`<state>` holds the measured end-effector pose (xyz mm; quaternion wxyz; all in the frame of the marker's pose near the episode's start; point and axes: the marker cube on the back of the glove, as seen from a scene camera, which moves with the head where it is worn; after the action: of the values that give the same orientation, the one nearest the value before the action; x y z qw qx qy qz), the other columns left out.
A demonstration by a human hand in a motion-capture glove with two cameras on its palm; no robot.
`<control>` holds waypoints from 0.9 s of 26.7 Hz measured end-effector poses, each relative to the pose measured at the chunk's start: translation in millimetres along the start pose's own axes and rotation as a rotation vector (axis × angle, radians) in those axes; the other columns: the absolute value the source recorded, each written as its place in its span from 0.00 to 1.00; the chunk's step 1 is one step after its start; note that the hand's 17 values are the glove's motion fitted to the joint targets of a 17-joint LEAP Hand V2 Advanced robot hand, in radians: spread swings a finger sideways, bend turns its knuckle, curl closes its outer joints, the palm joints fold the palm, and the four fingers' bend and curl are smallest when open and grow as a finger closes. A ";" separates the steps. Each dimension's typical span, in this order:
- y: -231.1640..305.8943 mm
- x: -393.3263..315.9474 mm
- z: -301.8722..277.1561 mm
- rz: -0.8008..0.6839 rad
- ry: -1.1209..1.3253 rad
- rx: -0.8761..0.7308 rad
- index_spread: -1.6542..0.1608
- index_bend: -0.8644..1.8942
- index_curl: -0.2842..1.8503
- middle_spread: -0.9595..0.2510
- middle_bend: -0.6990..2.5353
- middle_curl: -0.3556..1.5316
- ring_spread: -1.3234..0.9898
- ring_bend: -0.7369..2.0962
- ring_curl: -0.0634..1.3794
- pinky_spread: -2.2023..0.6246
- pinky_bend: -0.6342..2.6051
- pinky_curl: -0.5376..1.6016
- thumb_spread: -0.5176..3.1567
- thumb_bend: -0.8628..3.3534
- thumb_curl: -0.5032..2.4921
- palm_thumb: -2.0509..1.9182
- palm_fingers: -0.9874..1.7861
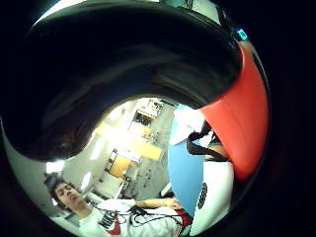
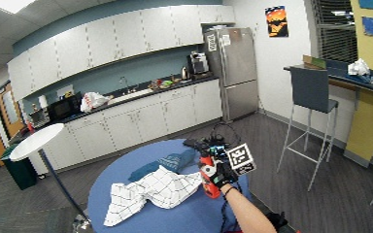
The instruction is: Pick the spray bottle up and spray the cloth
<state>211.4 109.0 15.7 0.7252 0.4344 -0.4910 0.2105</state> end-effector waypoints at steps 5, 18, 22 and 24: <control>-31.2 -74.5 -12.4 -0.081 0.096 -0.151 0.79 0.35 0.28 0.70 0.35 0.41 0.54 0.41 0.29 0.84 0.32 0.38 0.36 0.22 0.34 0.76 0.77; -80.1 -187.1 13.7 -0.046 0.422 -0.522 0.81 0.34 0.26 0.71 0.36 0.43 0.54 0.44 0.31 0.82 0.34 0.40 0.35 0.20 0.35 0.77 0.77; -76.3 -173.2 45.2 0.011 0.434 -0.632 0.81 0.35 0.26 0.71 0.36 0.43 0.54 0.44 0.32 0.82 0.34 0.40 0.35 0.20 0.36 0.77 0.77; -73.5 -163.7 57.9 0.024 0.456 -0.667 0.82 0.35 0.26 0.71 0.36 0.43 0.54 0.45 0.32 0.82 0.34 0.40 0.35 0.20 0.36 0.77 0.77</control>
<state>164.2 41.2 -153.8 0.9142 0.1115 -0.3638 0.1392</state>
